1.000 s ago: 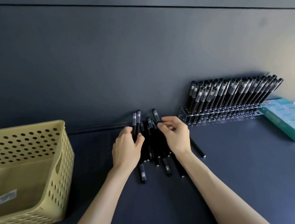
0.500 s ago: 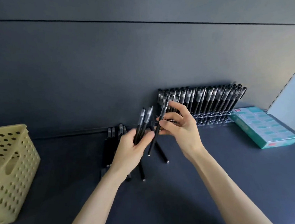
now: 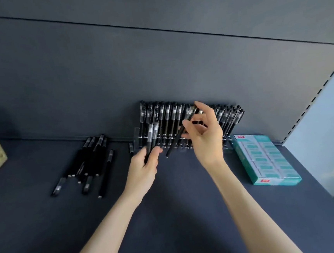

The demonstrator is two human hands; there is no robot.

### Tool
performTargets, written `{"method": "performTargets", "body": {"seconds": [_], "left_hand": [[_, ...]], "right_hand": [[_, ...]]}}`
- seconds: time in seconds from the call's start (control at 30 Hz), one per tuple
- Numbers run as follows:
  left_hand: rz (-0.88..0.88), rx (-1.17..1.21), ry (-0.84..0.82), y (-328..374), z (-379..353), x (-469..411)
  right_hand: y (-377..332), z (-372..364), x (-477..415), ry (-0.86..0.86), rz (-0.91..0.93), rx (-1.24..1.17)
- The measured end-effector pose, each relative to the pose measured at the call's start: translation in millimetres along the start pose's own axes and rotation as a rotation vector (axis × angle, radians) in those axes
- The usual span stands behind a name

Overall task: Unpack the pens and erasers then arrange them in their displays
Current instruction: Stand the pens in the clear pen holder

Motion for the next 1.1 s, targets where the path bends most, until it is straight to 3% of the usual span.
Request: {"method": "performTargets", "body": {"seconds": [0.2, 0.47, 0.87, 1.1], "left_hand": [[-0.048, 0.074, 0.130, 1.6, 9.1, -9.1], [-0.101, 0.065, 0.142, -0.3, 11.7, -6.3], [-0.035, 0.133, 0.122, -4.6, 13.8, -10.7], [-0.027, 0.151, 0.082, -4.1, 9.4, -8.9]], "right_hand": [[-4.3, -19.1, -28.3, 0.019, 0.169, 0.111], [9.6, -42.3, -30.2, -0.050, 0.261, 0.197], [14.6, -48.6, -23.2, -0.127, 0.266, 0.379], [16.5, -57.9, -26.1, -0.254, 0.262, 0.481]]}}
Point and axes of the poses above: each hand's wrist, its own x-axis away from the middle knuckle, its own z-axis out of the back of the hand, y = z × x, the point moved 8 cm from there along -x, towards the middle knuckle, and after that the axes turned 14 degrees about z, right-handed, at the moved point
